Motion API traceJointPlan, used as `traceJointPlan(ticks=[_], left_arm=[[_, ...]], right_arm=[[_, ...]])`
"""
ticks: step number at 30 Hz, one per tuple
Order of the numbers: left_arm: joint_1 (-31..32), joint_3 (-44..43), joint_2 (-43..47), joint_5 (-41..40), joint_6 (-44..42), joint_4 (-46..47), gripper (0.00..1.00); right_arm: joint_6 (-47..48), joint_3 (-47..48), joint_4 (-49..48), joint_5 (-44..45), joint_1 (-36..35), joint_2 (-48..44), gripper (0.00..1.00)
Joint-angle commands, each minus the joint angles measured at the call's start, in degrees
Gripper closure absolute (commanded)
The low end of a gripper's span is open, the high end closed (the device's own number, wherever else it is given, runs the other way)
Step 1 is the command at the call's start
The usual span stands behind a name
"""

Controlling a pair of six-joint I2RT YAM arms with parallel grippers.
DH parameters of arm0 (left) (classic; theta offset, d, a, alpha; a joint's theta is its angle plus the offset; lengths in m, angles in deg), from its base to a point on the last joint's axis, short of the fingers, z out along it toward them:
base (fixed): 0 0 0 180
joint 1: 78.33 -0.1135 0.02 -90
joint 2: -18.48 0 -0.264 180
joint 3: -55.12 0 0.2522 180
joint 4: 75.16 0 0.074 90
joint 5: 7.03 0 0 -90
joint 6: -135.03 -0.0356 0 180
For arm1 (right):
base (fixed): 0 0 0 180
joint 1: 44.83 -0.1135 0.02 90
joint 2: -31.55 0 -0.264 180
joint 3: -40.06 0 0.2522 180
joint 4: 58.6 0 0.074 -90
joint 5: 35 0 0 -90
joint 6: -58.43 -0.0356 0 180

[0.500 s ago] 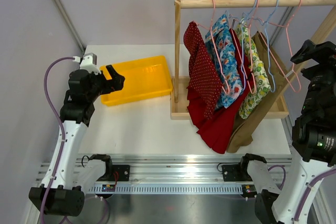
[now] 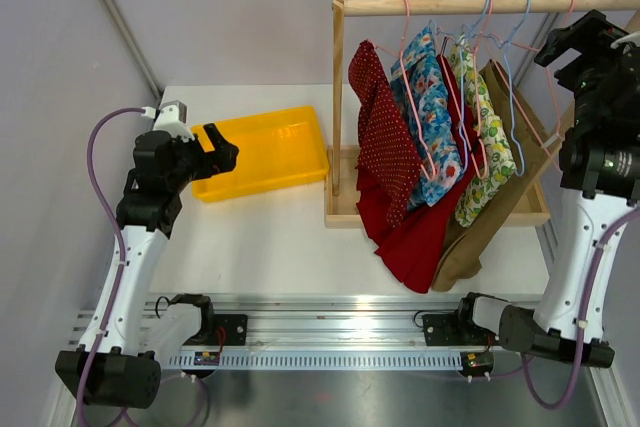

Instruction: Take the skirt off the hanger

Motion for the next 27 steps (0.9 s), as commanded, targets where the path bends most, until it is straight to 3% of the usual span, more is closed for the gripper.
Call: traceJointPlan(ticks=[1,8,14,21,25,26,27], left_arm=[[0.1,-1.9,0.1,-0.9,-0.3,0.3,0.01],[0.0,-1.8,0.5,-0.8,-0.3,0.0,0.01],[0.0,-1.8,0.6,-1.2,-0.4,-0.1,0.01],[0.0,-1.9,0.6,-1.8,-0.4,-0.7,0.01],[0.0,-2.0,0.5,-1.9,-0.4,-0.9,0.01],[-0.1,-2.0,0.5,-1.9,-0.4,-1.0,0.01],[-0.1,-2.0,0.5,-1.9,-0.2,-0.9,0.01]], right_arm=[[-0.9,-0.3,0.0,-3.1,-0.1,0.2,0.04],[-0.5,-4.6,-2.3,-3.1,-0.1,0.9,0.13],[-1.1,-6.3,-3.2,-4.5,-0.1,3.7,0.38],[-1.7,-6.0,-3.7,-5.3,-0.1,6.4,0.44],[-1.7,-5.2,-3.4,-5.3,-0.1,7.7,0.66],[-1.8,-5.0,-3.4,-6.7,-0.1,7.8,0.82],[-1.8,-4.5,-3.1,-6.9,-0.1,7.9,0.87]])
